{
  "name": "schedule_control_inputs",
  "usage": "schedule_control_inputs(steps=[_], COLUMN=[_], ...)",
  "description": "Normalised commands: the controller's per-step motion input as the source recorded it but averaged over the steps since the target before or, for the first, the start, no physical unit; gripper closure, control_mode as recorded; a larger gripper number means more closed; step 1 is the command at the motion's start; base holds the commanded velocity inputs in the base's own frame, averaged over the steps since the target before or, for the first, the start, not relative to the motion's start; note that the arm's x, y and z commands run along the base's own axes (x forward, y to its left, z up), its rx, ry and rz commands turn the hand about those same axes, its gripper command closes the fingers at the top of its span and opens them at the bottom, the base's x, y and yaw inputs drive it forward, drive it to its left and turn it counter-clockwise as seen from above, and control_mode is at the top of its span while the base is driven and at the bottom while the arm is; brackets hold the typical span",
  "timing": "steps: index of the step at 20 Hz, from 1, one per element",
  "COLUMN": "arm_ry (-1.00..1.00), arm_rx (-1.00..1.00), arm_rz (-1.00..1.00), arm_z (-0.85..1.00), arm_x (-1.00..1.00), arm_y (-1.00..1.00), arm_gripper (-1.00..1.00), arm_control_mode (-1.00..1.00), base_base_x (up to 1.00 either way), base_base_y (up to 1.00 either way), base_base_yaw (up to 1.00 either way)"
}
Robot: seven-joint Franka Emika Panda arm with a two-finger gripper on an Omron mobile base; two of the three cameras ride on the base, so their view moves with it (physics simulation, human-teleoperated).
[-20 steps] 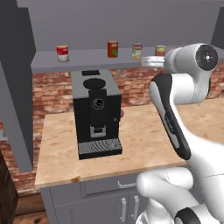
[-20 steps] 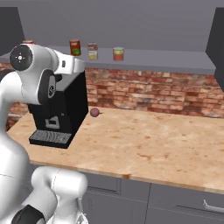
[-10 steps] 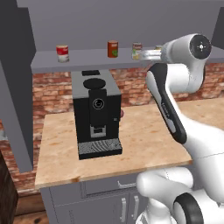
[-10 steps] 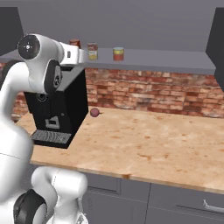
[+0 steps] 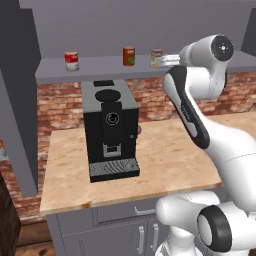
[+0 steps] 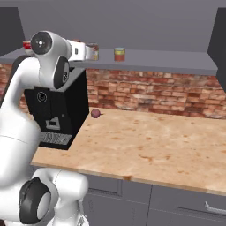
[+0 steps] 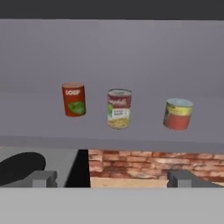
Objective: Stack two cans on top of the other two cans in the cabinet.
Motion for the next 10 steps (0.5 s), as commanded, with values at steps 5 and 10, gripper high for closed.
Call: schedule_control_inputs(steps=[5, 10], arm_ry=[0.01, 0.10], arm_rx=[0.00, 0.00], arm_rz=[0.04, 0.01], arm_z=[-0.13, -0.15], arm_x=[0.42, 0.39], arm_y=[0.00, -0.01], arm_gripper=[-1.00, -1.00], arm_control_mode=[-1.00, -1.00], base_base_x=[0.00, 0.00], base_base_y=[0.00, 0.00], base_base_yaw=[0.00, 0.00])
